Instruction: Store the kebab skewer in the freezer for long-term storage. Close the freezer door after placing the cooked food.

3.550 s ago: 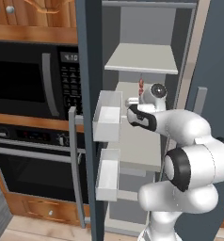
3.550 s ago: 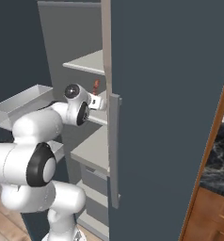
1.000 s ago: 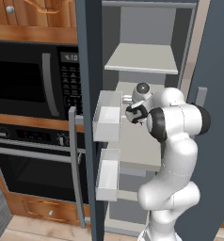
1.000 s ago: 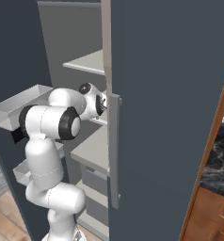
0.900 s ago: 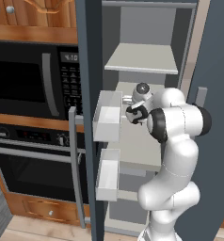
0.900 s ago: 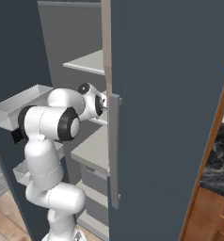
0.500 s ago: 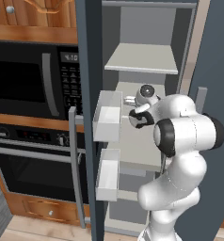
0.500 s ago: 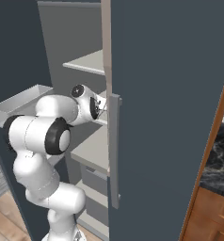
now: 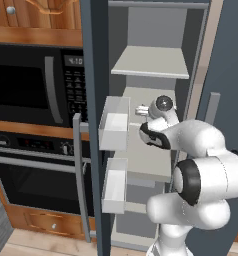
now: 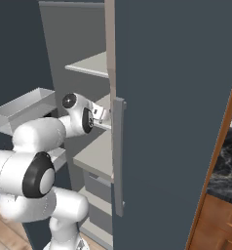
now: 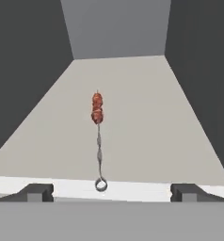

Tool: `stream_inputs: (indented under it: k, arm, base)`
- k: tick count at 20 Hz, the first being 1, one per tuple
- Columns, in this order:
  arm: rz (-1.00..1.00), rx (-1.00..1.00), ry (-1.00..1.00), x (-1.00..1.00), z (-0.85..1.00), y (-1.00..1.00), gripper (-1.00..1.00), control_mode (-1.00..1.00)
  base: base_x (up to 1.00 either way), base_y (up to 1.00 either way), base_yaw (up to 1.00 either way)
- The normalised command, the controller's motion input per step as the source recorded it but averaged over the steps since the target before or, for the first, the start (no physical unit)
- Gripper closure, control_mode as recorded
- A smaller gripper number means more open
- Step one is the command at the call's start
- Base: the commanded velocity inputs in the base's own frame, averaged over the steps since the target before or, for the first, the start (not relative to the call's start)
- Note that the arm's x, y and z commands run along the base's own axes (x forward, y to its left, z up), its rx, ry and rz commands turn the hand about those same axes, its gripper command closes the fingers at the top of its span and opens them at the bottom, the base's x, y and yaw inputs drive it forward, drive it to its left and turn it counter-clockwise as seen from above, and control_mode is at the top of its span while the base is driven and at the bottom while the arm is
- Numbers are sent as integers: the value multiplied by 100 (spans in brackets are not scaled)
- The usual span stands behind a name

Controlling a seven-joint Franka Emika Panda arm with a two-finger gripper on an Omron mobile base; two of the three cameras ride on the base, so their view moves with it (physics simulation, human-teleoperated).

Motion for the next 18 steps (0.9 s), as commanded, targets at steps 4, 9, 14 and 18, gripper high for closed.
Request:
stream_inputs:
  k: [4,9,14,18]
  arm:
    - [0,0,0,-69,46,14,-100,-100]
    - [0,0,0,-67,31,4,-100,-100]
    - [0,0,-1,-79,35,0,-100,-100]
    - [0,0,0,-76,47,0,-100,-100]
  base:
    - [0,0,0]
    - [0,0,0]
    - [0,0,0]
    - [0,0,0]
